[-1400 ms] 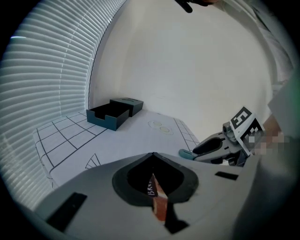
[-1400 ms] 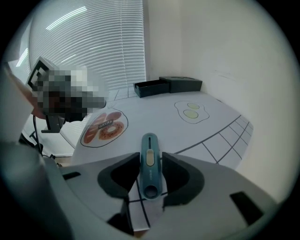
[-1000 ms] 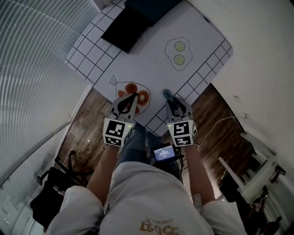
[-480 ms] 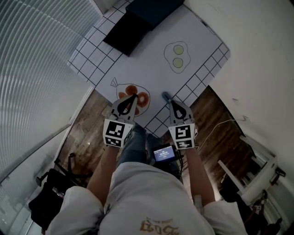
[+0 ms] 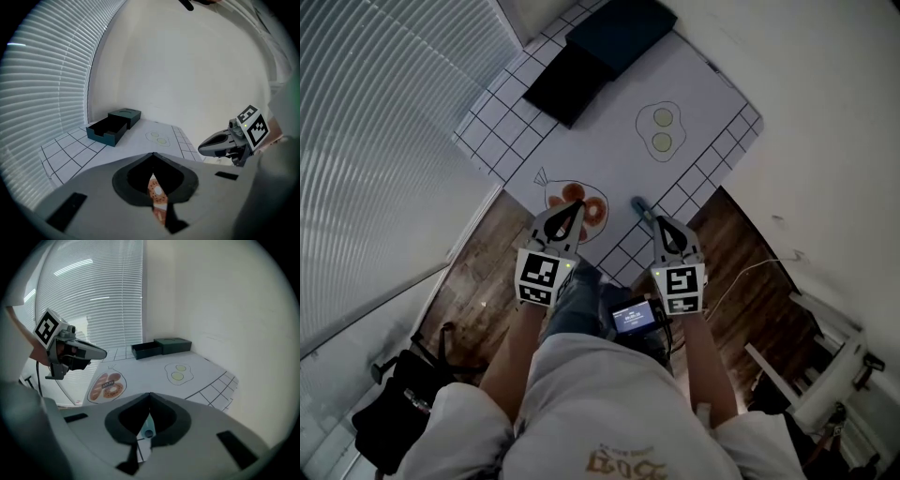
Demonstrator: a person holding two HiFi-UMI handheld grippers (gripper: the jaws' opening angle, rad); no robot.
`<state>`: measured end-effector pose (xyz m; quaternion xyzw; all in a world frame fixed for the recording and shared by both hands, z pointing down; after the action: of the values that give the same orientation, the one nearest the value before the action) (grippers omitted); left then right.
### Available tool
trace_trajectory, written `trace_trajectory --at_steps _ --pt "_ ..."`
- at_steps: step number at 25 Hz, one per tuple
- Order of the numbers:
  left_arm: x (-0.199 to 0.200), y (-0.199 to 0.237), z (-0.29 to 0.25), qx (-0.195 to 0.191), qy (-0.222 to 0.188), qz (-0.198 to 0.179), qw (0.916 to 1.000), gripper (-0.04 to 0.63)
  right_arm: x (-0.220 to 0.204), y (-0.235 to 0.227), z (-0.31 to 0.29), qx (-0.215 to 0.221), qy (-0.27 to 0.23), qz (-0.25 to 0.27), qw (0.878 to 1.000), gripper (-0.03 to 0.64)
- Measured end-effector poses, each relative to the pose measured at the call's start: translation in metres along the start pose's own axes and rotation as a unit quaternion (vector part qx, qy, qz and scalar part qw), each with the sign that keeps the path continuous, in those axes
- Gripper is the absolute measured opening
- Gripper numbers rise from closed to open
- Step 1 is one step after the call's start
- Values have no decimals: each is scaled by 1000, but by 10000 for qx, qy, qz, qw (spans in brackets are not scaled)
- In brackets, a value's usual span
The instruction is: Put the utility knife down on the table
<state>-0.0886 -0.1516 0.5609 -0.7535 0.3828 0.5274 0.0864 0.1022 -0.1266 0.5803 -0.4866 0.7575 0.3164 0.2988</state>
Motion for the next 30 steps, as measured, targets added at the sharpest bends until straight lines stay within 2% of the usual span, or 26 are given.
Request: trace_trajectory --at_steps 10,17,30 --pt "34 -5 23 226 -283 -223 9991 8 25 -18 30 -252 -347 -381 9984 9" --pt "58 -6 40 431 -538 -355 9970 8 51 -31 47 -371 -786 -424 9953 9" --pt "105 -36 62 501 -983 -795 9907 8 92 -37 82 -353 -1489 -644 9861 8"
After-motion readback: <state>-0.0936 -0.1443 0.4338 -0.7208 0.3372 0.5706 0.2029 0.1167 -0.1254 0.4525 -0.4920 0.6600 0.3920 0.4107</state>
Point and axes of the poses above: the fingertips, and each gripper's own axes: z backward along the fingers, y to its left, x out of its top, the point moved 4 cm from there along z, backward along the fingers, and after that the axes turned 13 degrees about -x, right-handed, at the moved point
